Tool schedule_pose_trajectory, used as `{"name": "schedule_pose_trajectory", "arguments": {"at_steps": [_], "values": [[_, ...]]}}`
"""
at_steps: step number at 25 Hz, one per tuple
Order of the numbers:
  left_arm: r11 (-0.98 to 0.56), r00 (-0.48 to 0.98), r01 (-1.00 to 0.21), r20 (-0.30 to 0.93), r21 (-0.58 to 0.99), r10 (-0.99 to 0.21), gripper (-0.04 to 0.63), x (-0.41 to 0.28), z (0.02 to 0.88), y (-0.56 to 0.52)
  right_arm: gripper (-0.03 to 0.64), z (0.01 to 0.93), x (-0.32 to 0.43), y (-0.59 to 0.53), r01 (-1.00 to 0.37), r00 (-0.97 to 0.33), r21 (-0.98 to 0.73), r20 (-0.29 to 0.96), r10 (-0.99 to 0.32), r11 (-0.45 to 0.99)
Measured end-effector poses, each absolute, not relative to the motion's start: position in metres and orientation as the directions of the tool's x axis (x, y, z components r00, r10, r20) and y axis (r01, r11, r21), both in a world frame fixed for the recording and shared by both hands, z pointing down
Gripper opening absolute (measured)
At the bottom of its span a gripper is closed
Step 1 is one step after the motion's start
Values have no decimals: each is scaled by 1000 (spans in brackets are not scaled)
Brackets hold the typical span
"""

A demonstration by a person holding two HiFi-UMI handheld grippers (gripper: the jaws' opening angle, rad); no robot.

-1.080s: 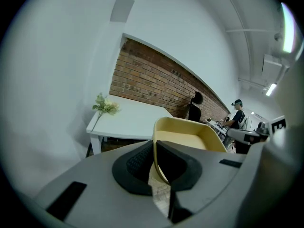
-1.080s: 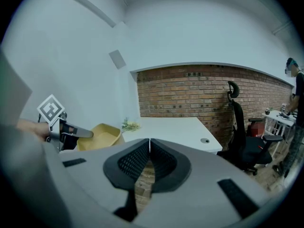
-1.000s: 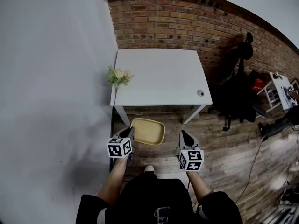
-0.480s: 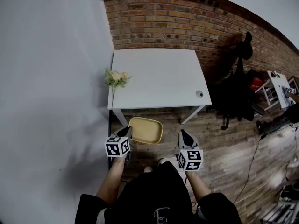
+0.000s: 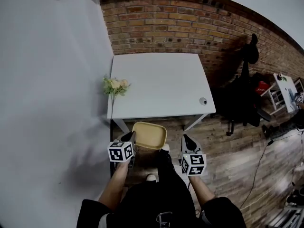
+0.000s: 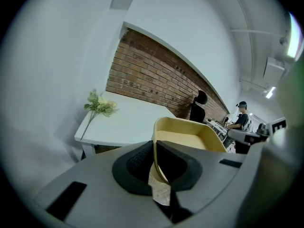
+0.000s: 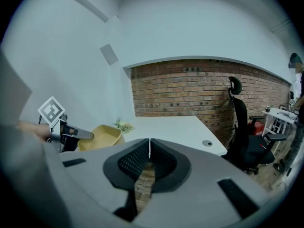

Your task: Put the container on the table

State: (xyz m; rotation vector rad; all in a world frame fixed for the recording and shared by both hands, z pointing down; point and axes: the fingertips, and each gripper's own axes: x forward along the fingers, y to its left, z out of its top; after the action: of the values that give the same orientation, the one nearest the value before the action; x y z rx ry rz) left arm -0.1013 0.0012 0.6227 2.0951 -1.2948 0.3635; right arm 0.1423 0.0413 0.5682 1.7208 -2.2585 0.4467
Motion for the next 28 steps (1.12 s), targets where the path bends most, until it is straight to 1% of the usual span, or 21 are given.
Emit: {"name": "schedule_pose_trajectory", "arguments": {"at_steps": [10,19,28], "values": [[-260,446,-885,548,385,-708,28,-87,626,-90,26,573,152,-67,-951,-308,-105,391,-868,290],[-171,394,-898,567,406,-723,28,-68,627,-172,26,573,174,-168,-932,-360,-125,400,-843,339],[-76,319,-909,566,410,-760,28,-70,620,-228,26,575,178,-234,-904,-427,-152,399,-811,401]]}}
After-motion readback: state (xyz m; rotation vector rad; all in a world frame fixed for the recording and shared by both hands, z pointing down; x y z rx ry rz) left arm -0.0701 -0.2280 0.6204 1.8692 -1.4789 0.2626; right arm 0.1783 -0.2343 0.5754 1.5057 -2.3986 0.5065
